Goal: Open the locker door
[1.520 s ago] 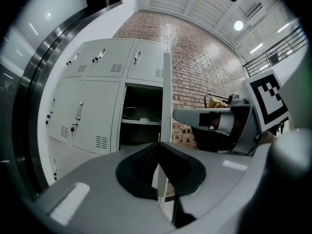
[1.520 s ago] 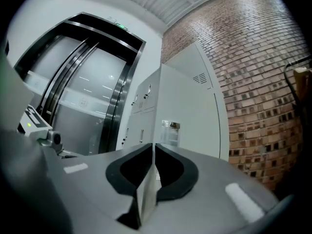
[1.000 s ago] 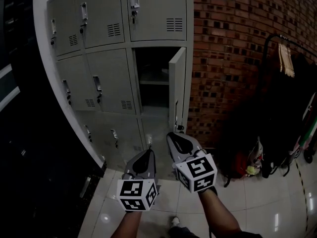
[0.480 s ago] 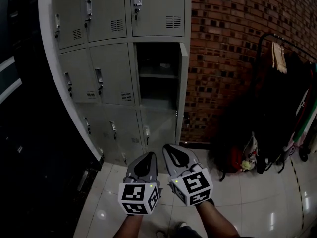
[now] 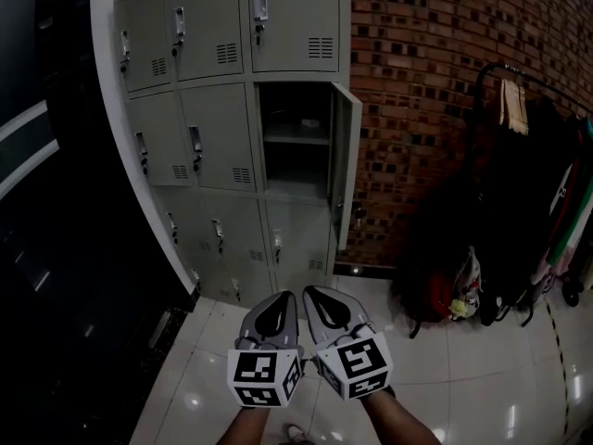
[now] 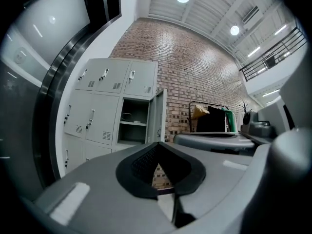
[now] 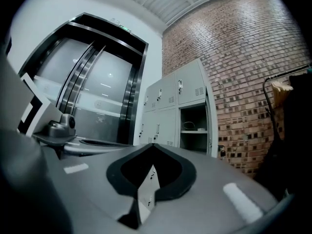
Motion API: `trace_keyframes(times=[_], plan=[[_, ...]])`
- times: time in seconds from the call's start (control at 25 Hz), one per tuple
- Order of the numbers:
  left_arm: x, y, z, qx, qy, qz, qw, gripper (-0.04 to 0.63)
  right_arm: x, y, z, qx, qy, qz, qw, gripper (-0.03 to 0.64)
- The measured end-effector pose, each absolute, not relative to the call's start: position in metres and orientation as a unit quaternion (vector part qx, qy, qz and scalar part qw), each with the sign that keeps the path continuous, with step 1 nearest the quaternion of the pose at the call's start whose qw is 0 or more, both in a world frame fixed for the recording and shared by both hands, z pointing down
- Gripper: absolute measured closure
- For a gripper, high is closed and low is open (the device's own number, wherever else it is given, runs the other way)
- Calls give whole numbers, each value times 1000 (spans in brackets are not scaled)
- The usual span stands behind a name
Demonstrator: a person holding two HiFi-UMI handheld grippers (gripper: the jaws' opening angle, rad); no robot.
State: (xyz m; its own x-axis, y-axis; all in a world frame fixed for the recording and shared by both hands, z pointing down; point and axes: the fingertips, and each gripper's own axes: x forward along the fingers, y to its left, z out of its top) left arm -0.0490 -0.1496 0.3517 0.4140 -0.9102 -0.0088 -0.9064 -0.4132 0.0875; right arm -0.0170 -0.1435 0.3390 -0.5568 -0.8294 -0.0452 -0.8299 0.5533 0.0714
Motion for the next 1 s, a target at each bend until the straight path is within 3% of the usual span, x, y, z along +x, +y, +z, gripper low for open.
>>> trace_keyframes(times=[0.4,1.0], plan=[[-5,-45,362,835,-549,-11,36,589,23,-44,353,-460,887,28,0,617],[8,41,370,816,-578,5,32,589,41,41,362,-434,901,16,16,617]])
